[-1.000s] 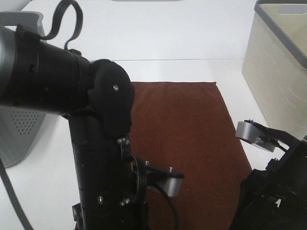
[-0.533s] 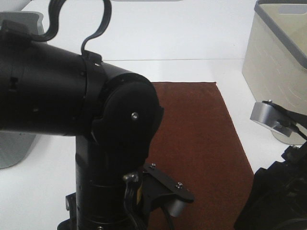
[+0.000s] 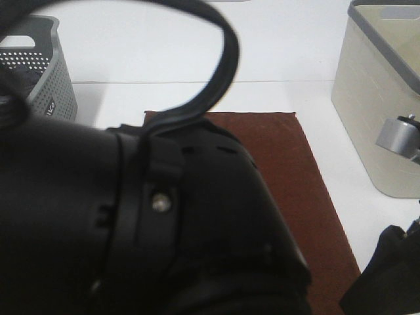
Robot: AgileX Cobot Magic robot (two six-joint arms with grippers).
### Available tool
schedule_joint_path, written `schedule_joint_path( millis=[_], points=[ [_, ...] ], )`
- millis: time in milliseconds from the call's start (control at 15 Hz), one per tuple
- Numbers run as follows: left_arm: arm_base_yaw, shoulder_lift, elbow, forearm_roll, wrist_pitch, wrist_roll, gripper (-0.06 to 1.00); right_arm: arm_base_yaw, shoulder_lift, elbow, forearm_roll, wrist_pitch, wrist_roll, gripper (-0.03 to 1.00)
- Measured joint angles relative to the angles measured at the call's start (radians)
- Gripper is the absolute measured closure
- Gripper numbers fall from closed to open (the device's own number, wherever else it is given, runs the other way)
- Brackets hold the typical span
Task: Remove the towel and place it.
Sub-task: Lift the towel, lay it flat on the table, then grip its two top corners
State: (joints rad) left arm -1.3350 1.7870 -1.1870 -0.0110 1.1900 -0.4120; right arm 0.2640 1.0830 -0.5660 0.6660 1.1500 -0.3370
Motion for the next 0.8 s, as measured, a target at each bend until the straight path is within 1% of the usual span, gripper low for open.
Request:
schedule_joint_path(
  millis=[133,200,333,467,667,800],
  points=[
    [-0.053,-0.054,-0.002,0.101,-0.018,-0.131,0.10,0.000,-0.040,0.000,-0.001,0.015,0.000,0.19],
    [-0.069,-0.080,-0.002,0.124,-0.030,-0.186,0.10,0.000,-0.057,0.000,-0.001,0.017,0.000,0.19],
    [-0.077,-0.112,-0.002,0.135,-0.047,-0.256,0.10,0.000,-0.090,0.000,-0.001,0.029,0.000,0.19],
    [-0.078,-0.119,-0.003,0.137,-0.047,-0.283,0.10,0.000,-0.117,0.000,-0.001,0.043,0.000,0.19],
    [-0.077,-0.119,-0.003,0.138,-0.046,-0.287,0.10,0.000,-0.135,0.000,-0.001,0.048,0.003,0.19],
    [-0.055,-0.119,-0.003,0.152,-0.019,-0.286,0.10,0.000,-0.135,-0.006,-0.005,0.044,0.026,0.19]
  ],
)
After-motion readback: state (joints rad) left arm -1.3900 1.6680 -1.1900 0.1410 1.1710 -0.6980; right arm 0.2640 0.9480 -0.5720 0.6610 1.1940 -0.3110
